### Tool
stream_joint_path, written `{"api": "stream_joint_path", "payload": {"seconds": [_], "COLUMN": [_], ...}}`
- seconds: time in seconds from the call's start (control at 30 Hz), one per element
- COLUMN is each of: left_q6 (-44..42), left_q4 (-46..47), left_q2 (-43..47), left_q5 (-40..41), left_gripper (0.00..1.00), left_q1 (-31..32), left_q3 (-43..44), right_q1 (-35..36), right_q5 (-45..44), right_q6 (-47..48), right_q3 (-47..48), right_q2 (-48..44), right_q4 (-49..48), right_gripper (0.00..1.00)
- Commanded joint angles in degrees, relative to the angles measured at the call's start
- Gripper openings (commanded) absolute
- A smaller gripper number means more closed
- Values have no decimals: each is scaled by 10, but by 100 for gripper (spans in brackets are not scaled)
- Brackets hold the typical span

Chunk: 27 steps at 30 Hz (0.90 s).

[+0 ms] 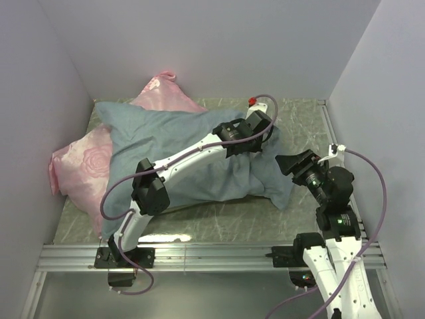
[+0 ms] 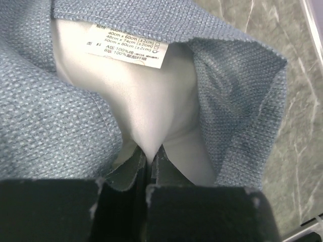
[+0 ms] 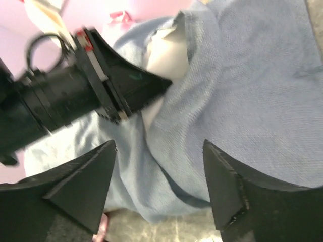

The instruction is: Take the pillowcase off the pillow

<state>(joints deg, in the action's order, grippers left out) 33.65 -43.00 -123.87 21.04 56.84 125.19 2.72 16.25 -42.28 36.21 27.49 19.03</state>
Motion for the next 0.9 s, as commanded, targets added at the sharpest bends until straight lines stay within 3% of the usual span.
{"api": "stream_joint_path", "payload": {"seconds": [0.0, 0.07, 0.2, 0.37, 0.4, 0.43, 0.5, 0.53, 0.63, 0.87], "left_q6": [-22, -24, -18, -17, -17, -17, -18, -19, -15, -11], "left_q4": [-9, -12, -8, 0, -1, -1, 2, 5, 13, 14], "left_q2": [71, 72, 78, 92, 92, 95, 100, 106, 117, 127], "left_q5": [19, 15, 7, 6, 6, 8, 9, 8, 3, 1], "left_gripper": [0, 0, 0, 0, 0, 0, 0, 0, 0, 0], "left_q1": [-17, -17, -18, -19, -20, -21, -24, -27, -38, -47], "left_q3": [48, 61, 59, 46, 47, 48, 45, 44, 38, 42], "right_q1": [18, 38, 148, 166, 166, 166, 167, 168, 167, 167], "right_q5": [12, -1, -111, -181, -189, -195, -208, -212, -220, -258], "right_q6": [59, 66, 65, 34, 29, 30, 30, 29, 28, 36], "right_q3": [31, 39, 94, 132, 139, 139, 133, 128, 109, 126], "right_q2": [27, 53, 112, 146, 146, 146, 140, 129, 108, 98], "right_q4": [48, 53, 63, 65, 72, 78, 98, 102, 114, 158], "right_gripper": [77, 80, 83, 81, 76, 59, 37, 18, 0, 0]}}
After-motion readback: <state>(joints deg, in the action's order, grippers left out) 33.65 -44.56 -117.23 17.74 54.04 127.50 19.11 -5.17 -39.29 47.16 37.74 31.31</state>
